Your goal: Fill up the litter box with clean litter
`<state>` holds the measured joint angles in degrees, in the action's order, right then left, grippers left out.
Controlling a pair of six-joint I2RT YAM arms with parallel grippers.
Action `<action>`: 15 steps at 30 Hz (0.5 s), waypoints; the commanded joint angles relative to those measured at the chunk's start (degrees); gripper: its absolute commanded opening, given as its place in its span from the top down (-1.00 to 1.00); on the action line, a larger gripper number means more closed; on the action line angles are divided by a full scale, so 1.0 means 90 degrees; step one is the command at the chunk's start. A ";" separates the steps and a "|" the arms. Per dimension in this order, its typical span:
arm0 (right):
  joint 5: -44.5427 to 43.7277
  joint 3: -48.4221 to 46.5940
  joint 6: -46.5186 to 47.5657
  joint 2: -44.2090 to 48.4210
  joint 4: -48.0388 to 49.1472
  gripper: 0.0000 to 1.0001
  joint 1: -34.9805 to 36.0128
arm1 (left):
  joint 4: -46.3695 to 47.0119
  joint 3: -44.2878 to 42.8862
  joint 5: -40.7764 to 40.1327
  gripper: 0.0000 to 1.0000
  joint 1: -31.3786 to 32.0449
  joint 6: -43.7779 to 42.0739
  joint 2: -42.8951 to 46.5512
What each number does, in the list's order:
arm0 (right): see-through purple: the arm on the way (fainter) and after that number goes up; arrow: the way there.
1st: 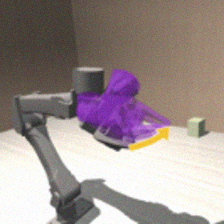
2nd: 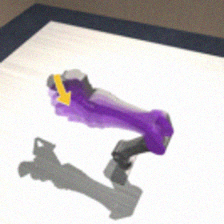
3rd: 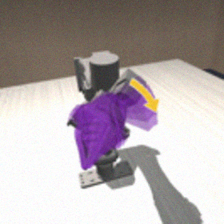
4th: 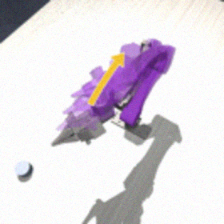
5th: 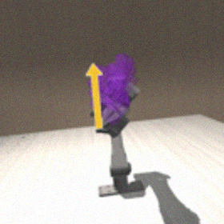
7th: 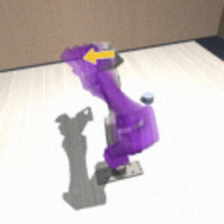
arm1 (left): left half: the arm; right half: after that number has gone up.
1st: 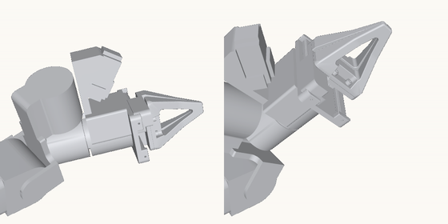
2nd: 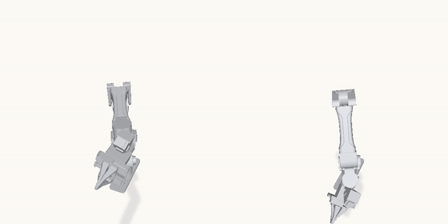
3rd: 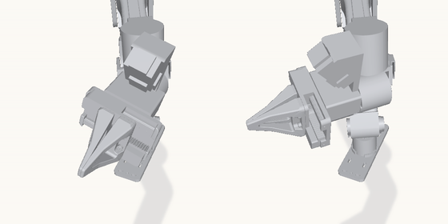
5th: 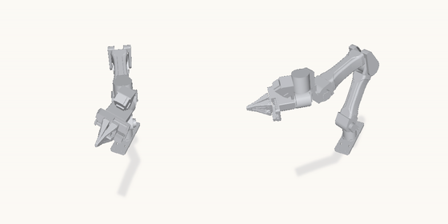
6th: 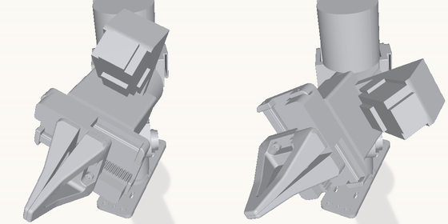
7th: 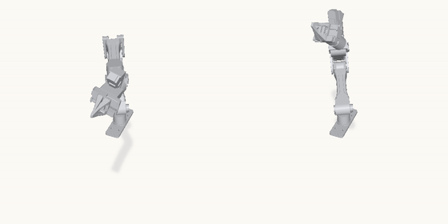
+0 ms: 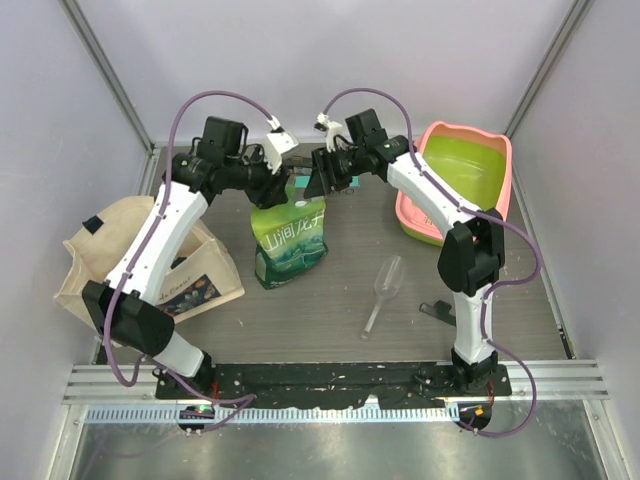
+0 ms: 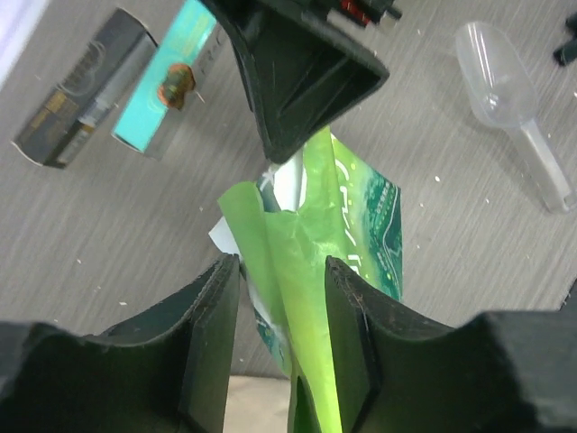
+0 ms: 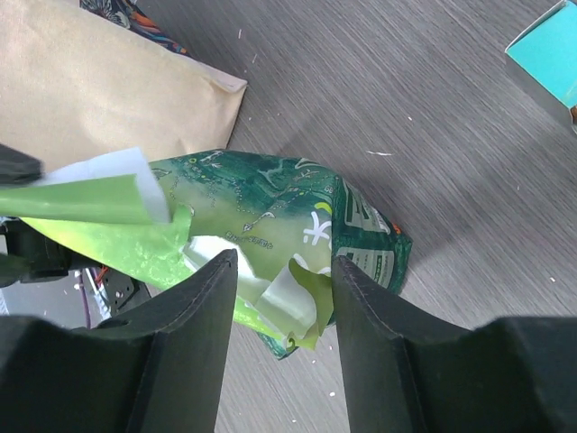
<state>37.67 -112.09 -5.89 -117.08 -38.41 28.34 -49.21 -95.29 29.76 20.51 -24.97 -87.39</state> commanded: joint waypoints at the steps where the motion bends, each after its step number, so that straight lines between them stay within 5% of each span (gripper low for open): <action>1: 0.0209 -0.0338 0.0137 0.0040 -0.0068 0.02 0.0035 | -0.0996 -0.0418 0.0033 0.13 -0.0004 -0.0418 -0.0347; 5: -0.0005 -0.0368 0.0234 0.0108 -0.0185 0.03 0.0054 | -0.1416 -0.0633 0.0189 0.29 0.0006 -0.0487 -0.0592; 12: -0.0562 -0.0065 0.0469 0.0332 -0.0488 0.03 0.0142 | -0.1496 -0.0799 0.0414 0.93 0.0006 -0.0409 -0.0729; 15: -0.0631 -0.0055 0.0517 0.0343 -0.0546 0.06 0.0152 | -0.1097 -0.0683 0.0414 1.00 0.0016 -0.0234 -0.0574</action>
<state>33.87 -112.42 -3.05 -117.14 -42.35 29.19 -60.58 -100.16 30.85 20.51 -28.69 -94.67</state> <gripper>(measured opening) 0.485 0.018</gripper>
